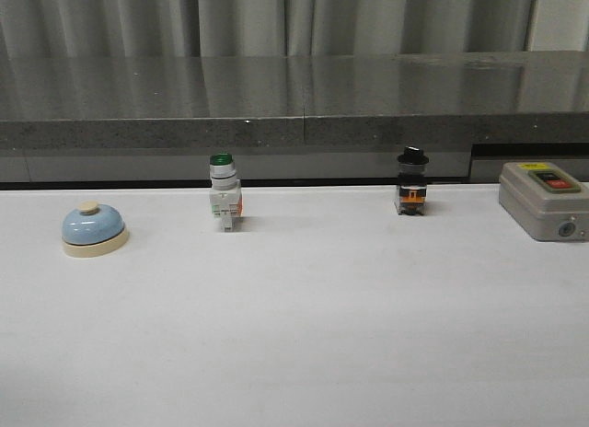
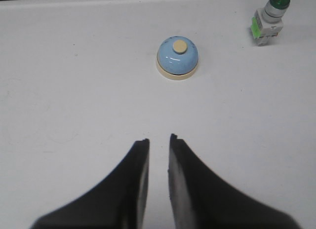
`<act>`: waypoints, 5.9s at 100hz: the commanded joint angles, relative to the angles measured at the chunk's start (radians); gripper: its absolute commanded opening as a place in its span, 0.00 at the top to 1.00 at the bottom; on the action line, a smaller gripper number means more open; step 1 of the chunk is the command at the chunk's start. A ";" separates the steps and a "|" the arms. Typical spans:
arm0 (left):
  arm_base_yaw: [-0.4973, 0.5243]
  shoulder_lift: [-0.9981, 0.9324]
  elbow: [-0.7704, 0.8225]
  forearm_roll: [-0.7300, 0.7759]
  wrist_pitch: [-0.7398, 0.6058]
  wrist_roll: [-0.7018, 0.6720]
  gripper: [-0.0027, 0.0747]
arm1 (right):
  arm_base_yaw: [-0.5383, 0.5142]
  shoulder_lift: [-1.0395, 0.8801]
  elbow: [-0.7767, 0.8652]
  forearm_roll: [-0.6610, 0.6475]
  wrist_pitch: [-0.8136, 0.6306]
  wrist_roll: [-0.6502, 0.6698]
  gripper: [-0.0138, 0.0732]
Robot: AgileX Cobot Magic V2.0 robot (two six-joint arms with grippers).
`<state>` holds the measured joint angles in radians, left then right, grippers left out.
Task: Place and press bell with both arms
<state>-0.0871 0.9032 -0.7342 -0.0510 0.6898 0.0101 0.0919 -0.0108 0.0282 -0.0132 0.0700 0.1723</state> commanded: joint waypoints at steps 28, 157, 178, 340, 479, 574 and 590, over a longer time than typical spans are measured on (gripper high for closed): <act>0.000 0.004 -0.049 -0.023 -0.077 0.014 0.12 | -0.004 -0.020 -0.020 0.001 -0.080 -0.007 0.92; -0.113 0.921 -0.592 -0.014 -0.119 0.017 0.12 | -0.004 -0.020 -0.020 0.001 -0.080 -0.007 0.92; -0.113 0.975 -0.597 -0.014 -0.155 0.017 0.12 | -0.004 -0.020 -0.020 0.001 -0.080 -0.007 0.92; -0.119 0.797 -0.599 -0.025 0.140 0.017 0.59 | -0.004 -0.020 -0.020 0.001 -0.080 -0.007 0.92; -0.640 1.078 -0.778 -0.023 -0.060 0.034 0.59 | -0.004 -0.020 -0.020 0.001 -0.080 -0.007 0.92; -0.642 1.094 -0.785 -0.025 -0.030 0.040 0.27 | -0.004 -0.020 -0.020 0.001 -0.080 -0.007 0.92; -0.642 1.094 -0.785 -0.025 -0.029 0.040 0.24 | -0.004 -0.020 -0.020 0.001 -0.080 -0.007 0.92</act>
<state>-0.7217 2.0506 -1.4891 -0.0655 0.6833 0.0510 0.0919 -0.0108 0.0282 -0.0132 0.0700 0.1723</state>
